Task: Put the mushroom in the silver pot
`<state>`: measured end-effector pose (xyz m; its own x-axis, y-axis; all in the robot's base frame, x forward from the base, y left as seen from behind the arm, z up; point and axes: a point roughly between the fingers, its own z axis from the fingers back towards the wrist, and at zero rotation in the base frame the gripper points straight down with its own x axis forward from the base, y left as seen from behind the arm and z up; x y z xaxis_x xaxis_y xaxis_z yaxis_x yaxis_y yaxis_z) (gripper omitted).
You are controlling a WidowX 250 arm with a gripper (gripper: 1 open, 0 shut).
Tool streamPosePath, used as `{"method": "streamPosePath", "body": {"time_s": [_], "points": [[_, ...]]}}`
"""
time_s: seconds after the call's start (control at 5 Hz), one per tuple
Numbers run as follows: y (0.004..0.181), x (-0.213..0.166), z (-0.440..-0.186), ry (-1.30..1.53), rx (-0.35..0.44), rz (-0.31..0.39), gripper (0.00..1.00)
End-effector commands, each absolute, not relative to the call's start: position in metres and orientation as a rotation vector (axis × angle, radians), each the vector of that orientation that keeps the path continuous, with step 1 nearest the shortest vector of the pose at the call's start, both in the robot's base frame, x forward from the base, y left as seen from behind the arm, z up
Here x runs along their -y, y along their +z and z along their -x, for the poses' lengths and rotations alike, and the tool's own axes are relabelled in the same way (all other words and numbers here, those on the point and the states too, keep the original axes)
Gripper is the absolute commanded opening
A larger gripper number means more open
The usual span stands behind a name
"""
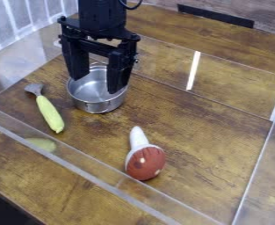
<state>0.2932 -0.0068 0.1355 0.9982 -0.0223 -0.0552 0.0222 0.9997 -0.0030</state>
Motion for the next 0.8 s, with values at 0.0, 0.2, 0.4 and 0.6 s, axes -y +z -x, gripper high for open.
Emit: {"method": "streamPosePath", "body": {"time_s": [0.0, 0.2, 0.4, 0.6], "points": [[0.124, -0.001, -0.287, -0.085, -0.076, 0.004, 1.0], [0.111, -0.001, -0.285, -0.149, -0.078, 0.011, 1.0], [0.096, 0.011, -0.285, -0.137, -0.061, 0.017, 1.0], [0.077, 0.028, -0.286, -0.116, -0.032, 0.026, 1.0]]}}
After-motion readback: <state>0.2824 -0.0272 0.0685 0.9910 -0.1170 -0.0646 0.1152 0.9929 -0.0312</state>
